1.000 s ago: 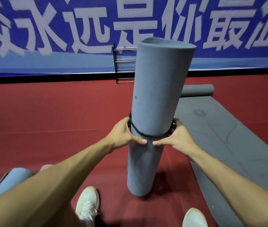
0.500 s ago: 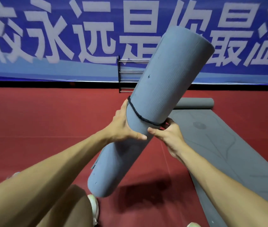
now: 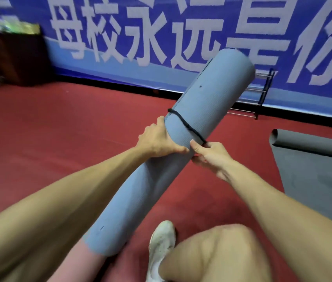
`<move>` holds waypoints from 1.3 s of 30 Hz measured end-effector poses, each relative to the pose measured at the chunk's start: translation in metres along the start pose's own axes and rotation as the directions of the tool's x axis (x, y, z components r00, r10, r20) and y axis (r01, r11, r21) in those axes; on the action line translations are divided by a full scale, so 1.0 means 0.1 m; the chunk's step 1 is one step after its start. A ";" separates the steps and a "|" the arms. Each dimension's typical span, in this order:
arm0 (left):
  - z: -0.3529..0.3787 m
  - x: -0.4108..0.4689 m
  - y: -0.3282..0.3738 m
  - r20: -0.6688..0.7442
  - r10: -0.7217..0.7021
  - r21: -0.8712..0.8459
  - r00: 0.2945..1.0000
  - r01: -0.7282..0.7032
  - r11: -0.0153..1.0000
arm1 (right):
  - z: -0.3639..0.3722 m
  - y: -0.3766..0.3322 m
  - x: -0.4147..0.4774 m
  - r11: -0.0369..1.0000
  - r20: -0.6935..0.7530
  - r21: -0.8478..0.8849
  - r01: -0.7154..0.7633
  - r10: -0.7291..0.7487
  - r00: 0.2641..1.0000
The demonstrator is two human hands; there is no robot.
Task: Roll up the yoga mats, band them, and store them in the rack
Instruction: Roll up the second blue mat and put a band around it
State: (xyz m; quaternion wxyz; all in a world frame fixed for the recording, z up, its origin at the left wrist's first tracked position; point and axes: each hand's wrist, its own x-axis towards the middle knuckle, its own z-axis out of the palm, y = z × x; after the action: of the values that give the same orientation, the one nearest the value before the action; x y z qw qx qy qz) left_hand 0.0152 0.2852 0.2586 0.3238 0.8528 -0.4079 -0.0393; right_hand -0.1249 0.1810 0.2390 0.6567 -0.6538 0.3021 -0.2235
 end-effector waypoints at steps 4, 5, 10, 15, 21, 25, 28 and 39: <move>-0.22 -0.14 -0.71 -0.011 -0.174 0.079 0.985 0.175 0.981 | 0.79 0.22 0.19 0.990 0.018 -0.102 -0.096 0.098 0.995; -0.27 -0.17 -0.92 -0.016 -0.216 0.109 0.976 0.217 0.970 | 0.99 0.30 0.22 0.981 0.039 -0.157 -0.115 0.122 0.992; -0.35 -0.44 -1.93 -0.026 -0.426 0.215 0.904 0.422 0.881 | 1.77 0.78 0.32 0.862 0.160 -0.501 -0.070 0.172 0.972; -0.25 -0.75 -2.77 -0.016 -0.583 0.300 0.812 0.560 0.772 | 2.21 1.36 0.35 0.721 0.269 -0.693 -0.018 0.282 0.921; 0.09 -0.96 -3.38 0.005 -0.681 0.370 0.732 0.631 0.681 | 2.39 1.88 0.35 0.669 0.353 -0.744 0.009 0.381 0.855; 0.41 -1.04 -3.57 0.044 -0.678 0.389 0.734 0.612 0.688 | 2.40 2.16 0.44 0.629 0.337 -0.778 -0.018 0.441 0.832; 0.61 -1.09 -3.62 0.016 -0.658 0.401 0.753 0.598 0.694 | 2.36 2.25 0.48 0.567 0.318 -0.824 -0.002 0.466 0.825; 0.45 -0.71 -2.81 0.076 -0.521 0.399 0.850 0.453 0.797 | 1.97 1.53 0.45 0.395 0.232 -0.916 0.070 0.377 0.897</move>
State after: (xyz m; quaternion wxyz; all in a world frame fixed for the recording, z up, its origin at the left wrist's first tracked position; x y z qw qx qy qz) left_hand 0.1418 0.4414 0.0449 0.0990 0.9667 -0.2019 -0.1223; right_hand 0.0281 0.2994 0.0752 0.2609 -0.9024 0.2919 0.1798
